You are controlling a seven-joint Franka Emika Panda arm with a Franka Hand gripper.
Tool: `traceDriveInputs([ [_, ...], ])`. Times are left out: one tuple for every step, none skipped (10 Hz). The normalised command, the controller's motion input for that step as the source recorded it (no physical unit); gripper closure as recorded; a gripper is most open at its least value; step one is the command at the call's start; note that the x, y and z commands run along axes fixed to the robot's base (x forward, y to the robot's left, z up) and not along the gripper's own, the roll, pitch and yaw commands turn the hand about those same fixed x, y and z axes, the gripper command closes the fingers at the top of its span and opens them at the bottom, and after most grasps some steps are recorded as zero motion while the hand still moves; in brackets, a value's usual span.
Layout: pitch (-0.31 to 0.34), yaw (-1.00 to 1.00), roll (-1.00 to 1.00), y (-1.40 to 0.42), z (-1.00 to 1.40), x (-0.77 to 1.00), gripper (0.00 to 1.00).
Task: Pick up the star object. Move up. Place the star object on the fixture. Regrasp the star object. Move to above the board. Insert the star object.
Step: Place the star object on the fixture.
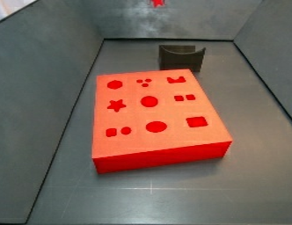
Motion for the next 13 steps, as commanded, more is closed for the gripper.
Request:
traceDriveInputs([
  [-0.073, -0.03, -1.00, -0.40, 0.06, 1.00, 1.00],
  [-0.058, -0.04, -1.00, -0.28, 0.04, 1.00, 1.00],
  [-0.024, -0.04, -1.00, -0.13, 0.01, 0.91, 1.00],
  [-0.008, -0.04, -1.00, -0.08, 0.01, 0.86, 1.00],
  [0.018, -0.05, -1.00, -0.01, 0.00, 0.76, 1.00],
  [0.032, -0.05, -1.00, 0.01, -0.01, 0.69, 1.00],
  [0.046, -0.06, -1.00, 0.03, -0.01, 0.61, 1.00],
  [0.058, -0.07, -1.00, 0.04, -0.01, 0.52, 1.00],
  [0.074, -0.08, -1.00, 0.04, -0.02, 0.41, 1.00],
  [0.078, -0.09, -0.89, 0.04, -0.02, 0.33, 1.00],
  [0.073, -0.09, -0.79, 0.04, -0.02, 0.28, 1.00],
  [0.065, -0.09, -0.53, 0.05, -0.02, 0.14, 1.00],
  [0.062, -0.09, -0.42, 0.05, -0.02, 0.09, 1.00],
])
